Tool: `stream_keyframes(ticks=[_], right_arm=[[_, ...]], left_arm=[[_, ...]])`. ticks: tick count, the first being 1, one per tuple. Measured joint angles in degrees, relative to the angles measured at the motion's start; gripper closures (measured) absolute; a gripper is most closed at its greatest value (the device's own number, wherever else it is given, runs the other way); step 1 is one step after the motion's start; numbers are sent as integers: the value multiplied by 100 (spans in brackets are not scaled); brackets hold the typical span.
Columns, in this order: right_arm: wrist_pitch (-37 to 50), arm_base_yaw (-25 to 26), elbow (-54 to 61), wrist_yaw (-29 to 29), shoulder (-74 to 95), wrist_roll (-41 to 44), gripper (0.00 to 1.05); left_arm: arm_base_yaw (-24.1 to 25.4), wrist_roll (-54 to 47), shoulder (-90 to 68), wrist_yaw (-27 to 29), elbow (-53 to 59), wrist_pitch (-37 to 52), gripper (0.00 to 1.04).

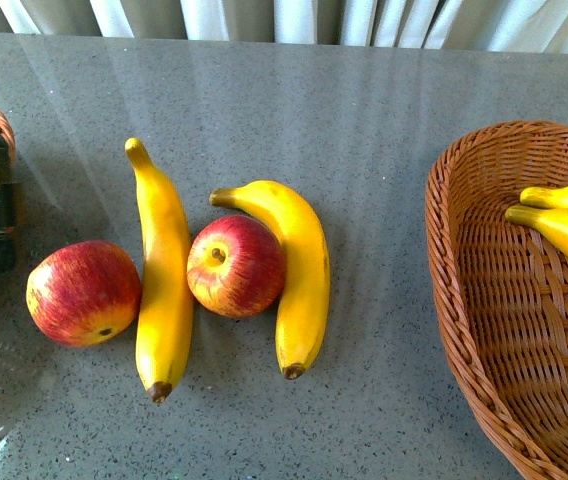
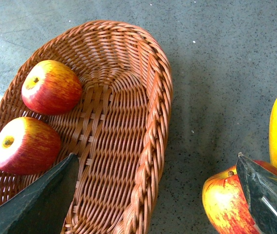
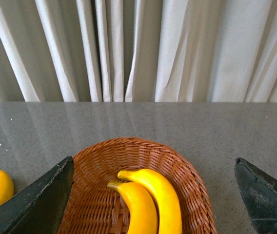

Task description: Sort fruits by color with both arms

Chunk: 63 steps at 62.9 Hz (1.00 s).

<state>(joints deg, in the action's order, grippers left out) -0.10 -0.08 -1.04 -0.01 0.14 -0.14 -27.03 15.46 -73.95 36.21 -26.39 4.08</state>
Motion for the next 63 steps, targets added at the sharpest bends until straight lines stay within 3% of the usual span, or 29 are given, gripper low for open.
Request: stream_keyframes(ticks=[63], right_arm=[[0, 0, 0, 0, 0, 0, 9]], left_arm=[[-507, 1469, -1659, -776, -509, 260, 9]])
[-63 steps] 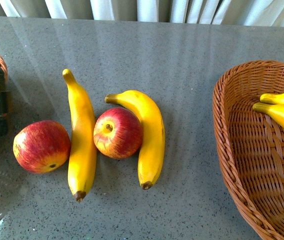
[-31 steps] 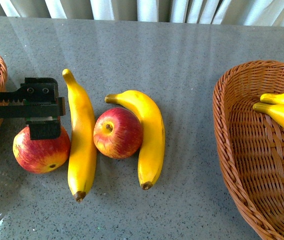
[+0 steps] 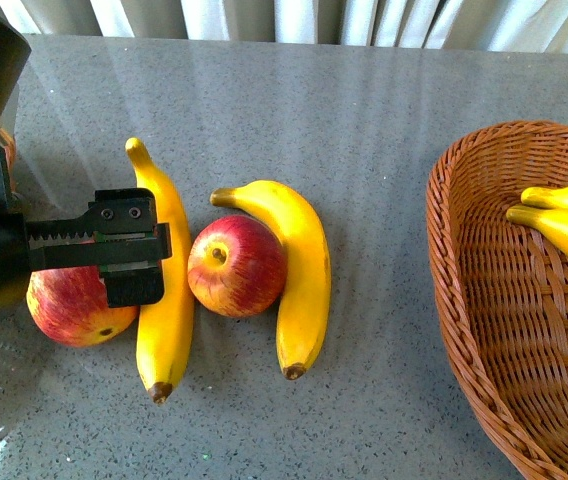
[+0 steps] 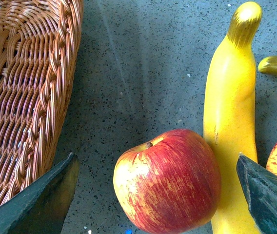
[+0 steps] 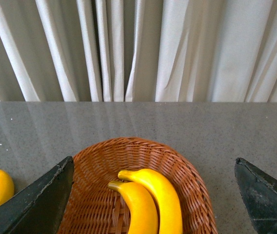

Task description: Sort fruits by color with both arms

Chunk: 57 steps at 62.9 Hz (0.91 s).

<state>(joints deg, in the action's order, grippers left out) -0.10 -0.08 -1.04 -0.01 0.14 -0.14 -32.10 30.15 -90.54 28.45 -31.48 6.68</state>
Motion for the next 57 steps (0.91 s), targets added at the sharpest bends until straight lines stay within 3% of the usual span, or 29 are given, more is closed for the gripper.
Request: stream_keyframes(ticks=[57], right_arm=[[-2, 0, 0, 2, 0, 0, 9]], left_arm=[[140, 234, -831, -323, -122, 350, 9]])
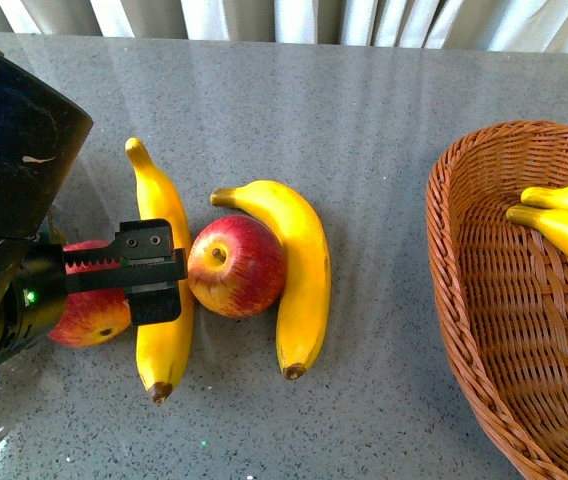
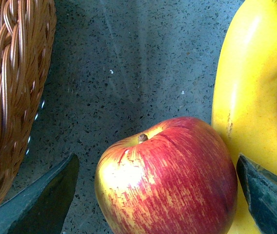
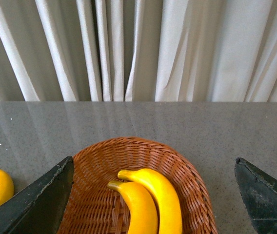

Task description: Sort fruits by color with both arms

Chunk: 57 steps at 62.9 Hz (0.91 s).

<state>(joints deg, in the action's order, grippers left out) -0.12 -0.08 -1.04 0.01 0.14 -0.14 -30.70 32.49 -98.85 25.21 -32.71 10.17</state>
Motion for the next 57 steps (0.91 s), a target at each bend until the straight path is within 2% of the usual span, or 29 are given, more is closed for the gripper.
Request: stream_keyframes(ticks=[24, 31, 36, 57], right_arm=[[2, 0, 0, -2, 0, 0, 9], [2, 0, 0, -2, 0, 0, 9], [0, 0, 0, -2, 0, 0, 9], [2, 0, 0, -2, 0, 0, 9]], left_arm=[[4, 59, -184, -122, -55, 0, 10], [-4, 68, -184, -125, -70, -4, 25], [-17, 81, -184, -125, -81, -33, 30], [-260, 275, 339, -232, -98, -450, 32]])
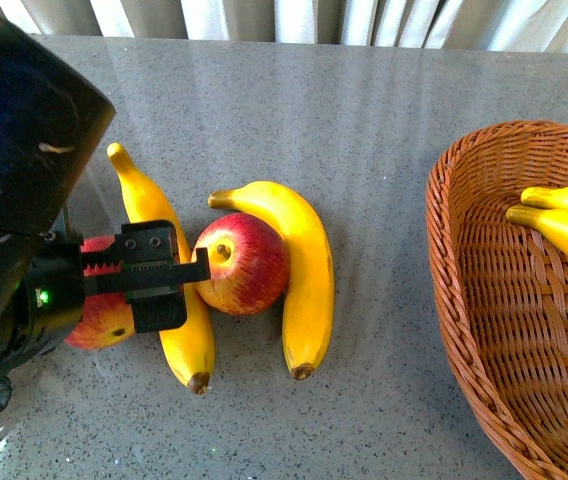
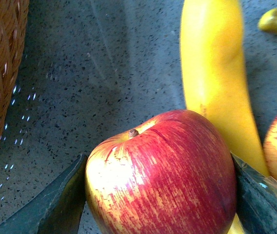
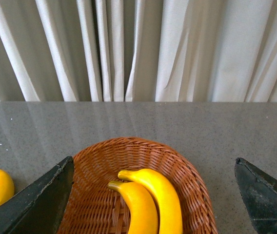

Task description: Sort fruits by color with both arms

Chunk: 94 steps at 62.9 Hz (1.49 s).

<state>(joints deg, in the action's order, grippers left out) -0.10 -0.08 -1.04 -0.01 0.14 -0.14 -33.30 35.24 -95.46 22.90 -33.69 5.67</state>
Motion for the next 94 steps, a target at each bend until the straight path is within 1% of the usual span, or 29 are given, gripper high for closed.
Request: stream_keyframes(ticks=[10, 15, 19, 23, 30, 36, 40, 46, 52, 59, 61, 64, 68, 69, 73, 84, 88, 94], right_arm=[[0, 0, 0, 0, 0, 0, 9], [0, 0, 0, 0, 0, 0, 9], [-2, 0, 0, 0, 0, 0, 9], [0, 0, 0, 2, 0, 0, 9], [-2, 0, 0, 0, 0, 0, 9], [0, 0, 0, 0, 0, 0, 9], [0, 0, 0, 2, 0, 0, 9], [0, 0, 0, 2, 0, 0, 9], [-2, 0, 0, 0, 0, 0, 9], [0, 0, 0, 2, 0, 0, 9], [-2, 0, 0, 0, 0, 0, 9], [0, 0, 0, 0, 0, 0, 9], [0, 0, 0, 0, 0, 0, 9], [0, 0, 0, 0, 0, 0, 9], [-2, 0, 0, 0, 0, 0, 9], [0, 0, 0, 0, 0, 0, 9], [-2, 0, 0, 0, 0, 0, 9], [0, 0, 0, 2, 0, 0, 9]], left_arm=[[-24, -31, 739, 223, -120, -284, 32], [103, -127, 1132, 393, -179, -389, 32], [317, -304, 1438, 619, -186, -452, 33], [645, -431, 1681, 761, -173, -507, 33], [1410, -636, 1980, 876, 9, -533, 33], [2105, -837, 2057, 894, 284, -481, 33], [2479, -914, 2052, 809, 457, -457, 33], [2929, -957, 1971, 704, 636, -415, 33], [3193, -992, 1845, 658, 789, -308, 33], [3285, -990, 1735, 570, 890, -240, 33], [3287, -981, 1722, 560, 903, -223, 31], [3289, -977, 1709, 562, 916, -219, 24], [3287, -970, 1700, 566, 922, -199, 8], [3287, -970, 1700, 568, 922, -199, 7], [3285, -960, 1698, 566, 925, -192, 10], [3246, -942, 1700, 584, 931, -192, 9], [3123, -951, 1725, 599, 931, -179, 9], [2734, -1086, 1840, 544, 931, 90, 9]])
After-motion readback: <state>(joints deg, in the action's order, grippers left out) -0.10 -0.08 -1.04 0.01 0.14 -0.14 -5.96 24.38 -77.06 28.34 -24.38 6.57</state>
